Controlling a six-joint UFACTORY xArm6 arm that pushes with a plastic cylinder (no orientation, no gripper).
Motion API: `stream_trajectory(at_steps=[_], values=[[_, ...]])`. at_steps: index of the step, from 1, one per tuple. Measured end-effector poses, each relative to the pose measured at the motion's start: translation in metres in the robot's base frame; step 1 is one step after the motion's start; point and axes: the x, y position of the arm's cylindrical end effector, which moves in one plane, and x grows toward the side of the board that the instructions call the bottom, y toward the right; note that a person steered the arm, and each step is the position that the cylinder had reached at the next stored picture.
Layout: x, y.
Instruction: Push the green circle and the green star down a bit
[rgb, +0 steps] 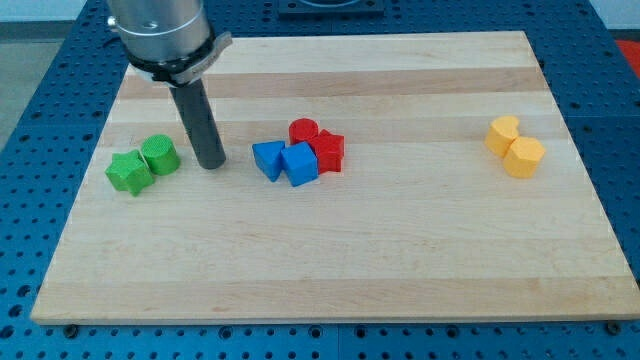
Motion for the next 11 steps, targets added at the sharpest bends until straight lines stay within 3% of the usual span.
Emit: stream_trajectory(at_steps=[3,4,6,8,11], values=[[-0.016,0.058],[-0.016,0.046],[-0.055,-0.002],[-0.031,-0.079],[-0.004,-0.082]])
